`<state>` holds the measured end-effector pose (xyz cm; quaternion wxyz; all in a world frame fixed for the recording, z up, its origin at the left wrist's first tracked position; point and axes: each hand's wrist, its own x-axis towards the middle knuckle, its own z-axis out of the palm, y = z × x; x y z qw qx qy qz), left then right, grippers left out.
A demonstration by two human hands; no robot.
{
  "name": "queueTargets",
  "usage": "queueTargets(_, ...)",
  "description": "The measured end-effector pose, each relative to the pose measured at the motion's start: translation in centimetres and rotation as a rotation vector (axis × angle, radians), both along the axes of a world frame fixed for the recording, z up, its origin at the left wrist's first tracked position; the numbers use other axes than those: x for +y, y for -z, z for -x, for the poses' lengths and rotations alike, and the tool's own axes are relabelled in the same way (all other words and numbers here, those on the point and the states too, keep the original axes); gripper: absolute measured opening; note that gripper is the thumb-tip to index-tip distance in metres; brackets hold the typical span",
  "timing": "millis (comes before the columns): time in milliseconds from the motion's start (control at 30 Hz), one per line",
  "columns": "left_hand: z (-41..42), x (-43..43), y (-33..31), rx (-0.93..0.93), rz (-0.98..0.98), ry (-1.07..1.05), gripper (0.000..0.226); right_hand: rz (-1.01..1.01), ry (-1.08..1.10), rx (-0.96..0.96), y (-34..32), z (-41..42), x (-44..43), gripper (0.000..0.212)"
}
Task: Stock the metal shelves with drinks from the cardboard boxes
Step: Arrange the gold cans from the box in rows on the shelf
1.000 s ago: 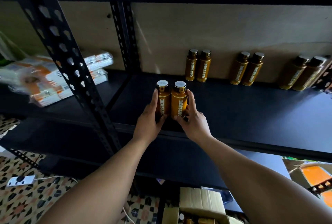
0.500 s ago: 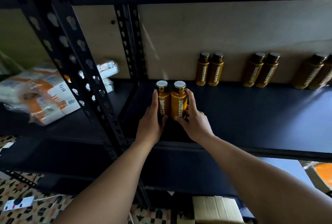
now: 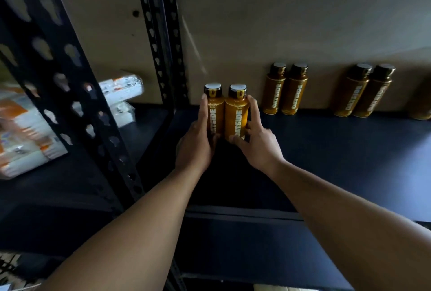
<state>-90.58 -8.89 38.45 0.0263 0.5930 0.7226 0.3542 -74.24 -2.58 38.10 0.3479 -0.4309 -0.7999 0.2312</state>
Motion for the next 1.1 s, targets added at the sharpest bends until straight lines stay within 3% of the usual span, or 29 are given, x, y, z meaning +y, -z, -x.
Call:
queueTargets(467, 2.6, 7.5, -0.7, -0.019, 0.167, -0.178, 0.105, -0.041, -0.08, 0.029, 0.9, 3.2, 8.3, 0.109)
queueTargets(667, 3.7, 8.6, 0.0, 0.062, 0.014, -0.132, 0.104, -0.032, -0.071, 0.008, 0.8, 4.4, 10.9, 0.11)
queueTargets(1100, 5.5, 11.7, 0.5, 0.121, 0.013, -0.153, 0.106, -0.051, -0.054, 0.022, 0.9, 6.6, 13.7, 0.112)
